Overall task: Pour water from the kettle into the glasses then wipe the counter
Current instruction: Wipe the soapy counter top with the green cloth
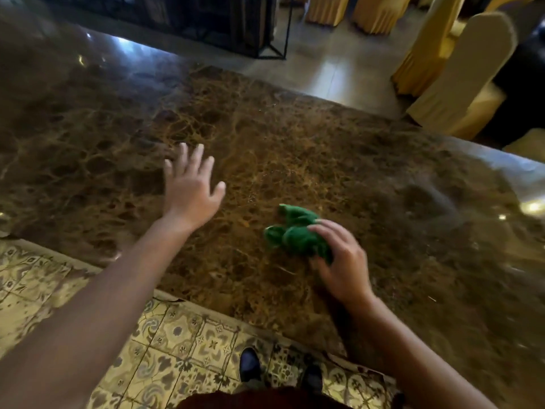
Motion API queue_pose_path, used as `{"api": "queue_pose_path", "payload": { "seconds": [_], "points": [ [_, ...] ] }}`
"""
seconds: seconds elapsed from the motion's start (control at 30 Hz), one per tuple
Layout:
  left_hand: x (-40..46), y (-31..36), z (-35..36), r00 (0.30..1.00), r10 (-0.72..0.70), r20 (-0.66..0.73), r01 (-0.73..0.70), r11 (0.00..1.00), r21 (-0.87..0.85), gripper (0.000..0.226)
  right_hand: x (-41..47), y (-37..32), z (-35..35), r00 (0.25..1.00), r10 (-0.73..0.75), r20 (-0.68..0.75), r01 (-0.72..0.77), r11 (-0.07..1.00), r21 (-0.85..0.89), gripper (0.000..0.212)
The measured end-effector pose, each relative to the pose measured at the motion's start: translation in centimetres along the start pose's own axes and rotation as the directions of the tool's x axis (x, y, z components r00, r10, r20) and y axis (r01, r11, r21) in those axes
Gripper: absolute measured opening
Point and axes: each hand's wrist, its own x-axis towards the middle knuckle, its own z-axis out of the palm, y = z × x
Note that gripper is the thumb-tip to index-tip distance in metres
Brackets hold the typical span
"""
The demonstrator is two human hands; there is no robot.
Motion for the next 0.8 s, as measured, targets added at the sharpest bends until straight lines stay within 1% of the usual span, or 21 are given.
{"api": "queue_pose_path", "payload": {
  "seconds": [0.07, 0.1, 0.13, 0.23, 0.3, 0.33, 0.4, 0.47, 0.5, 0.6, 0.67, 0.73, 0.8],
  "points": [
    [0.4, 5.2, 0.8, 0.992, 0.124, 0.034, -0.122, 0.99, -0.067, 0.066, -0.1, 4.0, -3.6, 0.973, 0.192, -0.131, -0.2, 0.978, -0.052, 0.054],
    [0.7, 7.6, 1.3, 0.986, 0.158, 0.055, -0.152, 0.984, -0.088, 0.067, -0.8, 5.5, -5.0, 0.953, 0.257, -0.161, -0.27, 0.961, -0.064, 0.054],
    [0.9, 9.7, 1.9, 0.981, 0.178, 0.079, -0.17, 0.98, -0.098, 0.066, -2.1, 6.5, -6.0, 0.941, 0.291, -0.172, -0.309, 0.947, -0.089, 0.055],
    [1.9, 14.7, 3.9, 0.961, 0.205, 0.185, -0.195, 0.978, -0.071, 0.065, -7.0, 9.0, -7.6, 0.947, 0.261, -0.186, -0.304, 0.916, -0.263, 0.06],
    [2.5, 16.6, 5.0, 0.947, 0.19, 0.26, -0.185, 0.982, -0.042, 0.066, -9.1, 11.1, -8.8, 0.923, 0.297, -0.244, -0.364, 0.88, -0.306, 0.061],
    [2.7, 17.5, 5.4, 0.943, 0.171, 0.287, -0.168, 0.985, -0.035, 0.068, -9.2, 12.4, -9.6, 0.896, 0.34, -0.285, -0.418, 0.862, -0.286, 0.058],
    [2.9, 18.4, 5.9, 0.938, 0.126, 0.323, -0.123, 0.992, -0.028, 0.07, -7.8, 14.4, -11.0, 0.827, 0.435, -0.357, -0.521, 0.831, -0.194, 0.054],
    [3.0, 18.9, 6.2, 0.934, 0.109, 0.34, -0.104, 0.994, -0.031, 0.071, -4.6, 16.4, -11.9, 0.77, 0.505, -0.391, -0.582, 0.807, -0.104, 0.054],
    [2.9, 18.9, 6.2, 0.932, 0.108, 0.347, -0.1, 0.994, -0.04, 0.071, -2.7, 17.1, -12.1, 0.759, 0.516, -0.396, -0.591, 0.802, -0.088, 0.054],
    [3.0, 18.9, 6.3, 0.928, 0.097, 0.359, -0.081, 0.995, -0.06, 0.071, 3.3, 17.6, -11.9, 0.787, 0.496, -0.366, -0.558, 0.826, -0.082, 0.057],
    [3.2, 19.0, 6.5, 0.929, 0.088, 0.359, -0.073, 0.996, -0.054, 0.071, 6.7, 16.5, -10.7, 0.839, 0.455, -0.298, -0.5, 0.861, -0.093, 0.059],
    [3.3, 18.8, 6.7, 0.932, 0.078, 0.354, -0.059, 0.996, -0.064, 0.071, 8.2, 14.1, -9.1, 0.906, 0.367, -0.212, -0.397, 0.91, -0.117, 0.062],
    [3.4, 18.5, 6.8, 0.936, 0.07, 0.344, -0.035, 0.994, -0.108, 0.069, 7.3, 11.1, -7.4, 0.967, 0.237, -0.092, -0.246, 0.962, -0.115, 0.063]
  ]
}}
